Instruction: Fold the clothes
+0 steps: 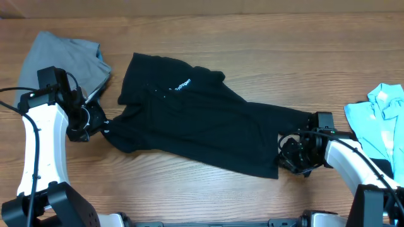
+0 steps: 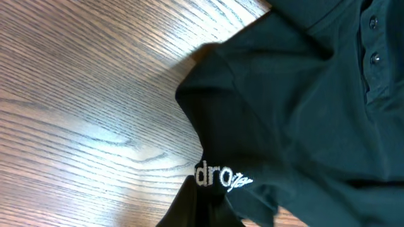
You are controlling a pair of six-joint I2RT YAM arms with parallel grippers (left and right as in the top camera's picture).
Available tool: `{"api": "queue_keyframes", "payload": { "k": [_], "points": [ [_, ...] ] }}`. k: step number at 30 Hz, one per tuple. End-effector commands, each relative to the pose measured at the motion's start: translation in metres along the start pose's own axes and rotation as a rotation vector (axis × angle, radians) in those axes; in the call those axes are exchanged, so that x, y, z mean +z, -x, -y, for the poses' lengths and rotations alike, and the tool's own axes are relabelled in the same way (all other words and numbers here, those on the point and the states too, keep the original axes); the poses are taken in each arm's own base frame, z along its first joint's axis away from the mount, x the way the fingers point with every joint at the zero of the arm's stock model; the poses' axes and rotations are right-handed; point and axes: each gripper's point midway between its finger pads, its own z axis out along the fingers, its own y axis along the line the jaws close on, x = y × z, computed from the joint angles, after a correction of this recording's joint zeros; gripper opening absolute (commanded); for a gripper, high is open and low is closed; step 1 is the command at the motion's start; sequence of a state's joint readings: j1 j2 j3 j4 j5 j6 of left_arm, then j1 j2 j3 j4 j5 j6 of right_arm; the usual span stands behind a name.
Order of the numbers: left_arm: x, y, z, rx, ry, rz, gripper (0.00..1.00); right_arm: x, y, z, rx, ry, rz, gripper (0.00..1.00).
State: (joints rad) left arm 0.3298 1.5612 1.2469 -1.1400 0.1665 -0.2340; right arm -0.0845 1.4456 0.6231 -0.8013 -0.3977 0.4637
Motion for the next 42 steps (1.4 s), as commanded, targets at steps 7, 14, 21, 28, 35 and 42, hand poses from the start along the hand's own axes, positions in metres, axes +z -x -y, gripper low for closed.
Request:
{"api": "queue_keyframes", "payload": {
  "k": [7, 14, 21, 28, 35, 42],
  "points": [
    [-0.008, 0.002, -0.004, -0.007, 0.012, 0.015, 0.04, -0.003, -0.025, -0.019, -0.115, 0.135, -0.111, 0.36],
    [-0.008, 0.003, -0.003, -0.006, 0.011, 0.018, 0.04, 0.004, -0.029, -0.017, -0.118, 0.126, -0.116, 0.37],
    [-0.008, 0.002, -0.004, -0.006, 0.012, 0.014, 0.04, 0.020, -0.030, -0.019, -0.100, 0.103, -0.084, 0.36],
    [-0.008, 0.001, -0.004, -0.007, 0.012, 0.011, 0.05, 0.023, -0.040, -0.019, -0.118, 0.075, -0.109, 0.25],
    [-0.008, 0.000, -0.004, -0.007, 0.013, 0.007, 0.05, 0.022, -0.052, 0.003, -0.073, -0.029, -0.151, 0.51],
    [-0.008, 0.000, -0.004, -0.007, 0.013, 0.007, 0.06, 0.024, -0.043, 0.003, -0.029, -0.037, -0.105, 0.48]
  ]
}}
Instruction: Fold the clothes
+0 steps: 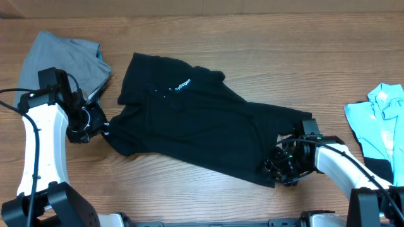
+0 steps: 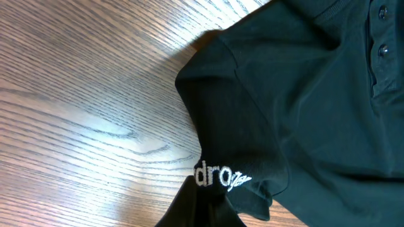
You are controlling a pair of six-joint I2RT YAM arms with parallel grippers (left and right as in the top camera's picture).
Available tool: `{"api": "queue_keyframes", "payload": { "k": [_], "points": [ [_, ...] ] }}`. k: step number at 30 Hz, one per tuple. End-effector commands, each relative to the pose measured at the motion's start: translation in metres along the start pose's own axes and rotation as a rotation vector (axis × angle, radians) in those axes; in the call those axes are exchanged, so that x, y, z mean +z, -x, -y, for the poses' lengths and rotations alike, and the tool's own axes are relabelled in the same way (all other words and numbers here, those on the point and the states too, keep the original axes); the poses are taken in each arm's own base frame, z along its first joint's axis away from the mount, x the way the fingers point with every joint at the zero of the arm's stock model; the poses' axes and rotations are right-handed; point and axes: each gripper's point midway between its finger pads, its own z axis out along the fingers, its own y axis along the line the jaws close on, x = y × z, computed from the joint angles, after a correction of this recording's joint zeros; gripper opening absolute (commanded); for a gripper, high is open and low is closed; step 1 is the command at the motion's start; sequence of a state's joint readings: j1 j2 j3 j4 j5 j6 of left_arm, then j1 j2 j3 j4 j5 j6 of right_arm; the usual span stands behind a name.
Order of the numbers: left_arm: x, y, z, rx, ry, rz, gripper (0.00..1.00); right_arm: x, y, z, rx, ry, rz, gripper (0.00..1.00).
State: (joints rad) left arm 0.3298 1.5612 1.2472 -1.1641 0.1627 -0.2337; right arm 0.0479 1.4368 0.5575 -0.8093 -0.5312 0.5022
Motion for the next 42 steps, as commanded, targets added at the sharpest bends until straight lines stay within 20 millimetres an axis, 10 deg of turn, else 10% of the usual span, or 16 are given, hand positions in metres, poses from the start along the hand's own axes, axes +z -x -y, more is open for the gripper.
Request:
{"api": "queue_keyframes", "payload": {
  "k": [1, 11, 25, 32, 42],
  "points": [
    [-0.008, 0.005, -0.002, -0.004, 0.004, 0.029, 0.06, 0.005, 0.011, 0.017, 0.020, -0.079, 0.070, 0.46],
    [-0.008, 0.005, -0.002, -0.003, 0.004, 0.029, 0.06, 0.006, 0.008, 0.020, 0.041, -0.085, 0.060, 0.04],
    [-0.008, 0.006, -0.002, 0.022, 0.003, 0.030, 0.04, -0.081, 0.024, -0.030, -0.103, -0.088, 0.242, 0.04],
    [-0.008, 0.006, -0.002, 0.022, 0.002, 0.032, 0.04, -0.073, 0.016, -0.019, -0.074, -0.113, 0.198, 0.04],
    [-0.008, 0.006, -0.001, 0.022, -0.001, 0.032, 0.04, -0.038, 0.005, -0.010, -0.045, -0.033, 0.132, 0.38]
  ]
}}
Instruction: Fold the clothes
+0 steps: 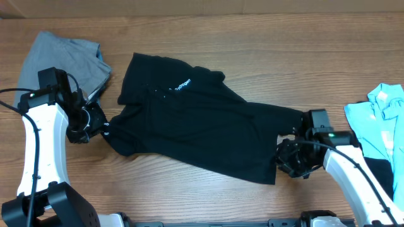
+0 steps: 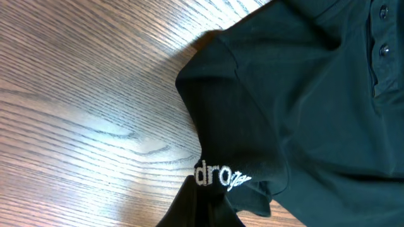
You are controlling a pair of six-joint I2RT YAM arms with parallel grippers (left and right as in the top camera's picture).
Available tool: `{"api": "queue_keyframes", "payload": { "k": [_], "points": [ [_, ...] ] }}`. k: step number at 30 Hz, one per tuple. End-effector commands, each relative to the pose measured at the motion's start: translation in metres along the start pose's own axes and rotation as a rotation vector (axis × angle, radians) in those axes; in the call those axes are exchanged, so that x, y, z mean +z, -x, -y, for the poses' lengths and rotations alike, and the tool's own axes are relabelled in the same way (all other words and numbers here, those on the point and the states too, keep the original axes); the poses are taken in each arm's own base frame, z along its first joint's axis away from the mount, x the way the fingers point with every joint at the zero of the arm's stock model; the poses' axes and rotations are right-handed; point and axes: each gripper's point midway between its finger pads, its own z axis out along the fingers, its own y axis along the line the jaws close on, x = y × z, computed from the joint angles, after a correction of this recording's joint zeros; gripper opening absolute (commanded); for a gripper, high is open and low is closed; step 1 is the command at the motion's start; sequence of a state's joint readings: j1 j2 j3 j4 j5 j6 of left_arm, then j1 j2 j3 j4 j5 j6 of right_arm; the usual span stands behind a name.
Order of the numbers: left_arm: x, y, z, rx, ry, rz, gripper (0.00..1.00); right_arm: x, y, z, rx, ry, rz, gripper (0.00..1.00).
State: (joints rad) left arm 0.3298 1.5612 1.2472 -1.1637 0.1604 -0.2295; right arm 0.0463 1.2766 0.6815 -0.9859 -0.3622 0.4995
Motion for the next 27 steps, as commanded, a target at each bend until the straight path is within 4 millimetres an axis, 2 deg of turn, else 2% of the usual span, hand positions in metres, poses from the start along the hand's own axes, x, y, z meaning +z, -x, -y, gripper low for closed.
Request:
{"api": "queue_keyframes", "payload": {
  "k": [1, 8, 18, 27],
  "points": [
    [-0.008, 0.006, -0.001, 0.018, -0.003, 0.030, 0.04, 0.013, -0.011, -0.006, 0.004, 0.083, -0.050, 0.39],
    [-0.008, 0.006, -0.001, 0.018, -0.003, 0.030, 0.04, 0.030, -0.026, -0.012, -0.064, 0.115, -0.085, 0.50],
    [-0.008, 0.005, -0.001, 0.017, -0.002, 0.026, 0.04, 0.049, -0.027, 0.001, -0.049, 0.070, -0.062, 0.49],
    [-0.008, 0.004, -0.001, 0.017, -0.002, 0.025, 0.05, 0.055, -0.028, 0.003, -0.040, 0.065, -0.084, 0.25]
  ]
}}
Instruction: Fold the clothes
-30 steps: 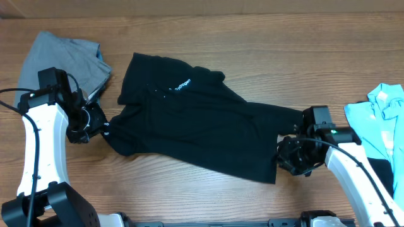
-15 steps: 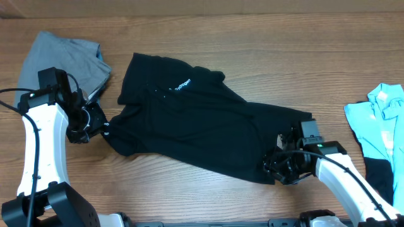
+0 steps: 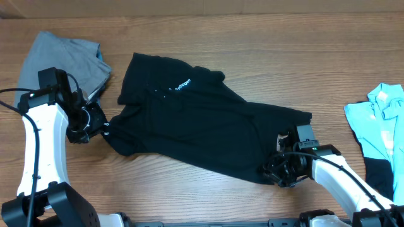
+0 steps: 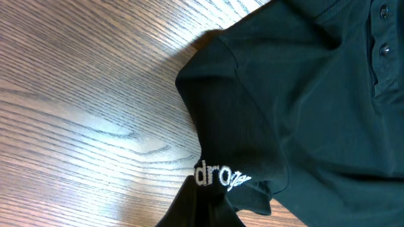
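Observation:
A black polo shirt (image 3: 202, 126) with white lettering lies spread diagonally across the wooden table (image 3: 265, 44). At the shirt's left end, my left gripper (image 3: 103, 126) is shut on its sleeve. The left wrist view shows the sleeve (image 4: 240, 126) and its white lettering (image 4: 221, 178) bunched to a point at the bottom edge; the fingers are hidden under the cloth. My right gripper (image 3: 275, 171) is at the shirt's lower right hem corner, dark against the dark cloth. How its jaws stand does not show.
A grey garment (image 3: 63, 63) lies crumpled at the far left, just behind my left arm. A light blue garment (image 3: 382, 120) lies at the right edge, with a dark piece (image 3: 379, 171) below it. Bare wood lies along the back and front of the table.
My right gripper has moved left and nearer the front edge, from beside the shirt's right hem to its lower corner. The left gripper and the sleeve have not moved.
My left gripper held the sleeve at every moment, the cloth shifting slightly after the first. My right gripper was at the right hem, then at the lower hem corner, then back up to the right, and now is at the lower corner again.

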You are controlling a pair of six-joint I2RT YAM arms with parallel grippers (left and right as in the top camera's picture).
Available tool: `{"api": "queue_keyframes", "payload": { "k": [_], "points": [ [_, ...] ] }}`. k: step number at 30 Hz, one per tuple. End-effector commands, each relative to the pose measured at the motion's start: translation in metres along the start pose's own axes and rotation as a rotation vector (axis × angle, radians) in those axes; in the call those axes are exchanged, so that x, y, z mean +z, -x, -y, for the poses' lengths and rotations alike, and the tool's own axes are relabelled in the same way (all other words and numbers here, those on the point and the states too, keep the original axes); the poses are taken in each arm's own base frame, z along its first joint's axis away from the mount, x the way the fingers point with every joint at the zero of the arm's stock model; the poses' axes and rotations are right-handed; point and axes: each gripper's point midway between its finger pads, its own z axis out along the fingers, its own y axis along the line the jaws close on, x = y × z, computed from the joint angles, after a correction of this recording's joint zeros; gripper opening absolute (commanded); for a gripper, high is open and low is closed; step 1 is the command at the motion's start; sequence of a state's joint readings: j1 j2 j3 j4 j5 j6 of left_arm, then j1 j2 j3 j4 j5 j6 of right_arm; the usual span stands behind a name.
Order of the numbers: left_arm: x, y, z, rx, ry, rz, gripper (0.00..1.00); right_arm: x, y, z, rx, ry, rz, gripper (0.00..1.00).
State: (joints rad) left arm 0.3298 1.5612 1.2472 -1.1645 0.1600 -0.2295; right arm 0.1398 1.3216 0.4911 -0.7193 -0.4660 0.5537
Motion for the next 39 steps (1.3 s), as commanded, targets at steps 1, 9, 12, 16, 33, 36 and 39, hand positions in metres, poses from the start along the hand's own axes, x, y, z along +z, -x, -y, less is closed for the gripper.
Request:
{"api": "queue_keyframes", "payload": {
  "k": [1, 9, 12, 16, 33, 36, 39],
  "points": [
    [-0.008, 0.004, -0.001, 0.017, -0.002, 0.024, 0.05, 0.004, -0.004, 0.006, 0.005, -0.019, -0.014, 0.21],
    [-0.008, 0.004, -0.001, 0.017, -0.002, 0.024, 0.05, 0.000, 0.001, -0.008, -0.069, 0.030, -0.009, 0.09],
    [-0.008, 0.004, -0.001, 0.017, -0.002, 0.023, 0.05, -0.004, 0.006, -0.013, -0.077, 0.035, 0.007, 0.08],
    [-0.008, 0.003, -0.001, 0.016, -0.001, 0.018, 0.05, -0.003, -0.005, -0.005, 0.005, 0.001, -0.037, 0.38],
    [-0.008, 0.003, -0.001, 0.016, -0.001, 0.019, 0.05, 0.012, -0.003, 0.005, 0.116, 0.000, -0.022, 0.34],
    [-0.008, 0.003, -0.001, 0.016, -0.001, 0.018, 0.05, 0.015, -0.003, 0.007, 0.121, -0.007, -0.031, 0.25],
    [-0.008, 0.003, -0.001, 0.017, -0.001, 0.018, 0.05, 0.015, -0.004, 0.008, 0.124, -0.011, -0.036, 0.11]
  ]
}}
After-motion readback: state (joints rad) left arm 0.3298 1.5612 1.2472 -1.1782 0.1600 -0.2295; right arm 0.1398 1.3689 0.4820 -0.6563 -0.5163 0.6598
